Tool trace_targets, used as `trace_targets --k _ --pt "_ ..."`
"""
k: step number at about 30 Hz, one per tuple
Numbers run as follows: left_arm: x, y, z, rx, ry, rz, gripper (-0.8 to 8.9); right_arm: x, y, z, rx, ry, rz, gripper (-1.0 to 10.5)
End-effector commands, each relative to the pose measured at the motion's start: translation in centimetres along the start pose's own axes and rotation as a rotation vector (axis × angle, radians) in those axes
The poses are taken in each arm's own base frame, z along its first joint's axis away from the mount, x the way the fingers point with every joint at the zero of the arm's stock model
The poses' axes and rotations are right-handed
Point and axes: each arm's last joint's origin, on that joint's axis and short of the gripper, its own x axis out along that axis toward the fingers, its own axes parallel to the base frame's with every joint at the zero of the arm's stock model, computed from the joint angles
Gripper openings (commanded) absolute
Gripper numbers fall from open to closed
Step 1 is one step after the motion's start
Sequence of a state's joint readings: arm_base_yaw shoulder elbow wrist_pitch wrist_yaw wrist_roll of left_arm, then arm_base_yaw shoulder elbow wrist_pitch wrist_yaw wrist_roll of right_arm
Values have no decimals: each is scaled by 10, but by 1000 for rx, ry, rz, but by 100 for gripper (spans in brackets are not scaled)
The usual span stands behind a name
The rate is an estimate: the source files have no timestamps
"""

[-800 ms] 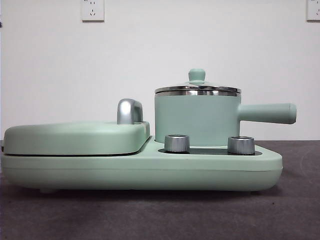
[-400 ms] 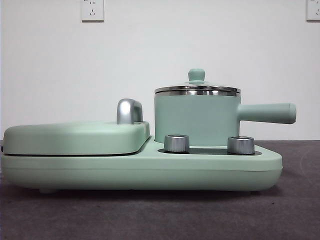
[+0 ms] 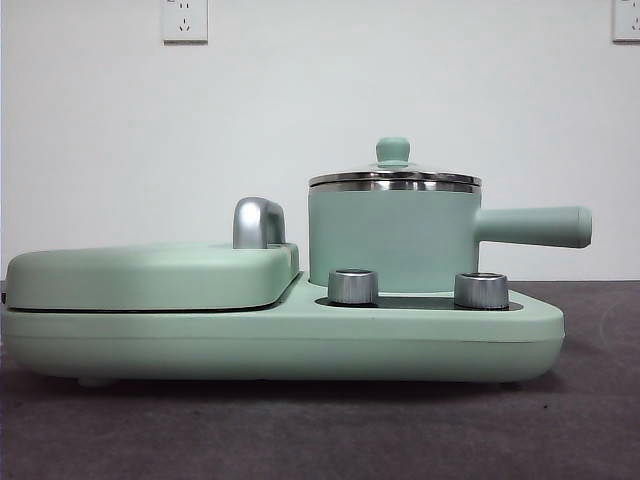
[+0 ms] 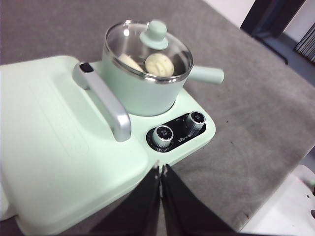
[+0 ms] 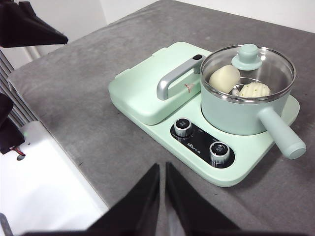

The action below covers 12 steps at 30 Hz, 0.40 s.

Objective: Put the buns in a small steamer

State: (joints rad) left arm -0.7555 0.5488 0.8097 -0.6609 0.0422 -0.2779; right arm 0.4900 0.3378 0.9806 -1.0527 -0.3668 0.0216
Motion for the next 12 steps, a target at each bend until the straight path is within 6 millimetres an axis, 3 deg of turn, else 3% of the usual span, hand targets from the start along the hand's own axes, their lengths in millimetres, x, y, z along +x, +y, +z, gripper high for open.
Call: trace_targets --k 1,5,12 --pt "-8 4 -4 -12 -46 25 7 -2 1 2 -21 -20 5 18" --pt "-9 22 -26 17 -169 120 7 -2 1 2 -21 -19 5 18" --pt "15 64 -96 101 -375 351 7 -2 1 3 -21 -20 4 17"
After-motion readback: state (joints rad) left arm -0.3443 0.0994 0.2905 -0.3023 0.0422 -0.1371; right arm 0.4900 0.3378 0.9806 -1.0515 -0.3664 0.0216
